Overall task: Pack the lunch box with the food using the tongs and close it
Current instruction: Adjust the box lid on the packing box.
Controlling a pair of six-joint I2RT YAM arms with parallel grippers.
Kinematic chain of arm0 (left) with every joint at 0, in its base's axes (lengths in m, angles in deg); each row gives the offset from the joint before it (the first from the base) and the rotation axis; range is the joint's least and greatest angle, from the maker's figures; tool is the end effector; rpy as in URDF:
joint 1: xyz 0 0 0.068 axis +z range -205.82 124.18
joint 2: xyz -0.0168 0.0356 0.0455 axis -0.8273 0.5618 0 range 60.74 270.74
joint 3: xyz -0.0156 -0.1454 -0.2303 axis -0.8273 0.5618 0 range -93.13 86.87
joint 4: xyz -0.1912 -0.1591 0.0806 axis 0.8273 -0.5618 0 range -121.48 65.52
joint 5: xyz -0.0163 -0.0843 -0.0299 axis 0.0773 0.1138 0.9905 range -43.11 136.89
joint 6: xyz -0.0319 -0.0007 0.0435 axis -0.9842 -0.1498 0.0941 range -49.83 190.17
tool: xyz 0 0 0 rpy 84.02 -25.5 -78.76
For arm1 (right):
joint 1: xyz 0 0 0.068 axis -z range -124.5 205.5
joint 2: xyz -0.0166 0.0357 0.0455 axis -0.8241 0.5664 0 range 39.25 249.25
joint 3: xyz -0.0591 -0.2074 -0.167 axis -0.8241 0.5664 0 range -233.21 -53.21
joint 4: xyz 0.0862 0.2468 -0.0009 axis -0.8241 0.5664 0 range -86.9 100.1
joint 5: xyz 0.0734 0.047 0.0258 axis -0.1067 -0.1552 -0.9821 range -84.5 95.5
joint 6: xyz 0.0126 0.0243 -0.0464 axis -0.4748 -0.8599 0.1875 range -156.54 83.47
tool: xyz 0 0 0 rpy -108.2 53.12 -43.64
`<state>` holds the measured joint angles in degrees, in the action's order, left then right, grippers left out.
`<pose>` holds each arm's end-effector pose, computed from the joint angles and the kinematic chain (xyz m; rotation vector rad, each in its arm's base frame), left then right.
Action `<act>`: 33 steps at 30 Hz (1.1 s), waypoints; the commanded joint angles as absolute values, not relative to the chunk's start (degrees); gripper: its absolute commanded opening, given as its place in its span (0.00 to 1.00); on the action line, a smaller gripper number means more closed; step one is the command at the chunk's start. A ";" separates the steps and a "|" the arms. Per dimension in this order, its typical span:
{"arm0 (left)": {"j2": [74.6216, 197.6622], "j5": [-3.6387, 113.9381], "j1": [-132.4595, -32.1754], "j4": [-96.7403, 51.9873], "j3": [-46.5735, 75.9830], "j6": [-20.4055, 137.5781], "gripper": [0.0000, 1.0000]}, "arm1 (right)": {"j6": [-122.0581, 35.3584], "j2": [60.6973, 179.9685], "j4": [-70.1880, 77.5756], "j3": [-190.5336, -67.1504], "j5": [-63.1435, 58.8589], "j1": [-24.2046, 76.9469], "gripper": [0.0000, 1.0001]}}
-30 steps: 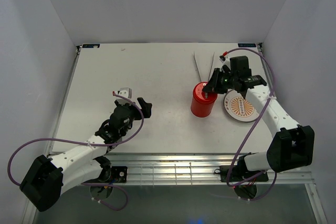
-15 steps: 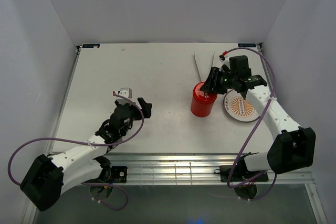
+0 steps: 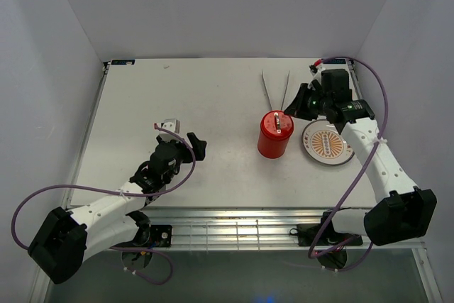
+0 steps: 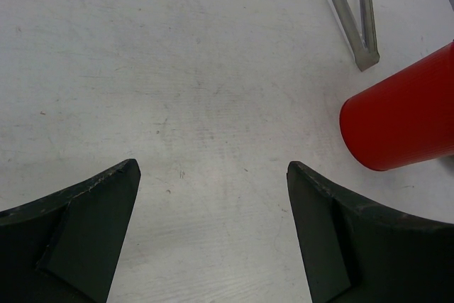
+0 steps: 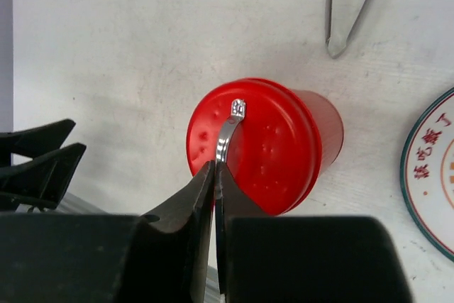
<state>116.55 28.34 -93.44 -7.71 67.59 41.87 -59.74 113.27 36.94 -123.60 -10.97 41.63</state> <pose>0.1699 -0.1165 0.1977 -0.0635 1.9239 -0.4697 0.2709 0.0773 0.3458 0.0233 2.2779 0.6682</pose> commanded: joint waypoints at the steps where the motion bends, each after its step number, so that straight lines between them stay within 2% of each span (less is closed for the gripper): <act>1: 115.58 31.07 -93.61 -6.46 65.60 42.04 0.95 | -58.78 109.74 30.63 -125.37 -4.64 41.79 0.08; 3: 115.93 31.07 -93.52 -6.20 65.60 41.86 0.95 | -57.98 108.17 27.29 -122.93 -0.85 41.79 0.08; 9: 117.25 31.42 -93.52 -5.76 65.60 42.22 0.95 | -66.05 97.28 -10.48 -97.89 -2.60 41.70 0.08; 14: 120.41 31.42 -93.52 -5.50 64.90 42.39 0.95 | -63.09 94.88 -29.02 -86.88 8.14 39.59 0.08; 18: 121.03 31.95 -93.52 -5.50 64.64 42.48 0.95 | -52.22 97.96 -33.89 -86.87 9.27 38.97 0.08; 23: 120.33 32.12 -93.52 -5.50 64.64 42.66 0.95 | -47.44 99.54 -37.24 -86.87 9.10 38.45 0.08; 33: 119.80 33.00 -93.52 -5.50 64.55 42.57 0.95 | -36.98 105.34 -43.57 -84.50 17.17 28.97 0.08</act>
<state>120.85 31.91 -93.44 -6.20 66.43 42.00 -42.86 104.88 -36.67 -85.24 12.29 32.25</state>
